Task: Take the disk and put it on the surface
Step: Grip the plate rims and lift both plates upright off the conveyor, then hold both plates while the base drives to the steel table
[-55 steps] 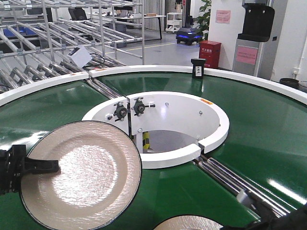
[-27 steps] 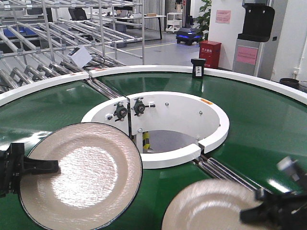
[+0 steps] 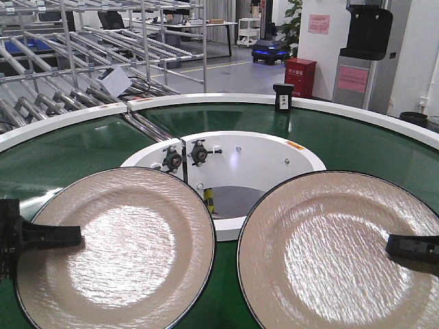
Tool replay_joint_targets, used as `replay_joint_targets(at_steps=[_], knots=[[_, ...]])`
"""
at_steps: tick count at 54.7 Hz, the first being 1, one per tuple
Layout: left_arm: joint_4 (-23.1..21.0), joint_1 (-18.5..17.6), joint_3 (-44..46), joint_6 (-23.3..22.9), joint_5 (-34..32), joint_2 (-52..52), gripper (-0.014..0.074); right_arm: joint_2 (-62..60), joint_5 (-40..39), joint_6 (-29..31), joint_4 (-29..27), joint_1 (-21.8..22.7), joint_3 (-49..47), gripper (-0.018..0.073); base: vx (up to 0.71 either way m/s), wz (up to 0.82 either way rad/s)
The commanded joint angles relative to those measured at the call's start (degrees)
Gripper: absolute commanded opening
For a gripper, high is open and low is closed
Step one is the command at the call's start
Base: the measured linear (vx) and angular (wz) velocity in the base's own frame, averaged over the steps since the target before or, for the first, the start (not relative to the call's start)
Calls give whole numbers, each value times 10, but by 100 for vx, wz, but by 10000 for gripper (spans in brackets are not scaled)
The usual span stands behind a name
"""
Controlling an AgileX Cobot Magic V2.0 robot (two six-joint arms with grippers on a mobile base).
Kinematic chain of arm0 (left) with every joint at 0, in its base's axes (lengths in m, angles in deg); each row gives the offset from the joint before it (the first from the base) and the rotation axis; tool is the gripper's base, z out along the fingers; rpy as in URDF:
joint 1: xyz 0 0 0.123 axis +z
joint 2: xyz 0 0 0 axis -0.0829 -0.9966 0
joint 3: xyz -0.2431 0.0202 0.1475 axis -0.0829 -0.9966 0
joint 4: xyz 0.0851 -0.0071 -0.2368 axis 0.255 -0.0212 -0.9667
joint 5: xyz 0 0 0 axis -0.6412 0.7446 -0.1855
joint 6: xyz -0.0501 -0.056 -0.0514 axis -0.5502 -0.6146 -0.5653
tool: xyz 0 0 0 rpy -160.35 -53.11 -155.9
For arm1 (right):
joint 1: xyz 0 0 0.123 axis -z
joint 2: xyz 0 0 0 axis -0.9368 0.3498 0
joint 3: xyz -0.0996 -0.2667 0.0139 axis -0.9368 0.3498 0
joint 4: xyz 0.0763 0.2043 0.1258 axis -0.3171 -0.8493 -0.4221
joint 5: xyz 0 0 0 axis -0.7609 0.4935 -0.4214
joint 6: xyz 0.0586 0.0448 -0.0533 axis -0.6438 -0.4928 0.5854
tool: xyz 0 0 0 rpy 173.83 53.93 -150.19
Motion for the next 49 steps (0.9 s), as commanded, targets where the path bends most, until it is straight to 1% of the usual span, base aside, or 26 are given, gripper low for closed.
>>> replay_joint_targets(at_steps=[1,9,49], knots=[[-79,-1,17,-9,44,33,-7,-19,-8,-6,-66,3,-17,-9,0,0],[-64,-1,18,-8,44,50,-7,-23,-12,0,-63,3,-17,-9,0,0],[-65,-1,18,-8,43,55,-7,-23,-12,0,-63,3,-17,-9,0,0]])
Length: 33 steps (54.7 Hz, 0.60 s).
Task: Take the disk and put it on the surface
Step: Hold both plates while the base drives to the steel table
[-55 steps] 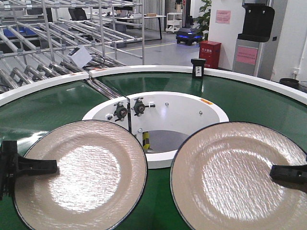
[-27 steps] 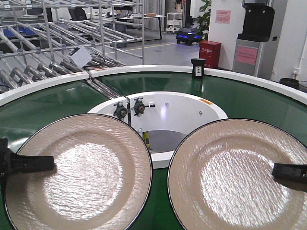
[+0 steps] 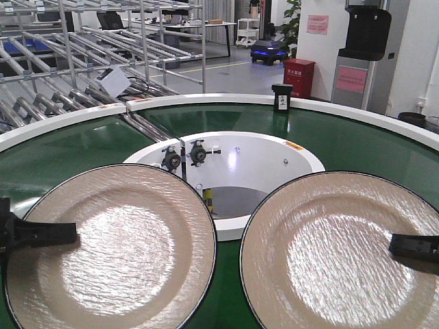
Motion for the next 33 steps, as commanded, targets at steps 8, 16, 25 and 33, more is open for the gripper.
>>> replay_joint_targets(at_steps=[8,16,25,33], knots=[[-79,-1,18,-7,39,22,-7,-15,-3,0,-72,3,-17,-9,-4,-14],[-79,-1,18,-7,39,22,-7,-15,-3,0,-72,3,-17,-9,-7,-28],[-79,-1,18,-7,39,22,-7,-15,-3,0,-72,3,-17,-9,-9,-40],[-79,-1,18,-8,38,22,-7,-15,-3,0,-72,3,-17,-9,-12,-51]])
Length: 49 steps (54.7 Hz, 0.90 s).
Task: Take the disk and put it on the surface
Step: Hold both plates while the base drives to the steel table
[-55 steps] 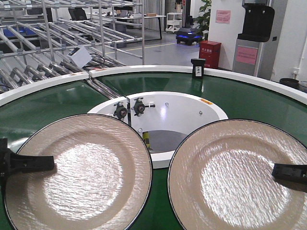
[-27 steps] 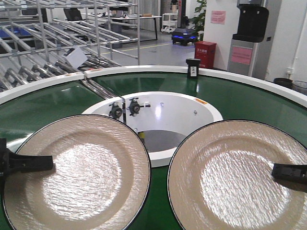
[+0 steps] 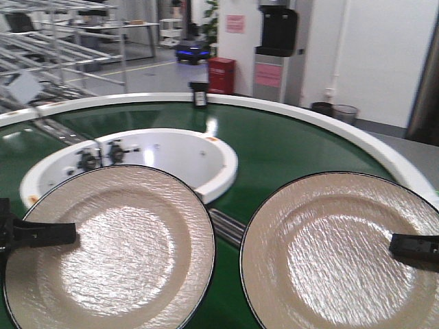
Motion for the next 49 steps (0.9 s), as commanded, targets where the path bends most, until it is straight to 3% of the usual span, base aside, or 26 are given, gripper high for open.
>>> replay_joint_targets(at_steps=[1,49], knots=[[-80,-1,18,-8,39,22,-7,-15,-3,0,-72,3,-17,-9,-13,-54],[-80,-1,18,-8,40,22,-7,-15,-3,0,-72,3,-17,-9,-14,-54]])
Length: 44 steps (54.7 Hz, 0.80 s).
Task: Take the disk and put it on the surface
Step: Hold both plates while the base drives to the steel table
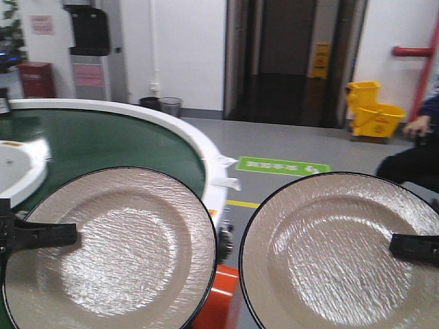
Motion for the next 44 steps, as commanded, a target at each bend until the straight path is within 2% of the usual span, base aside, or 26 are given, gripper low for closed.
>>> replay_joint_targets(at_steps=[1,24,44], knots=[[-81,-1,18,-8,39,22,-7,-15,-3,0,-72,3,-17,-9,-11,-54],[-81,-1,18,-8,39,22,-7,-15,-2,0,-72,3,-17,-9,-7,-56],[-81,-1,18,-8,39,22,-7,-15,-2,0,-72,3,-17,-9,5,-56]])
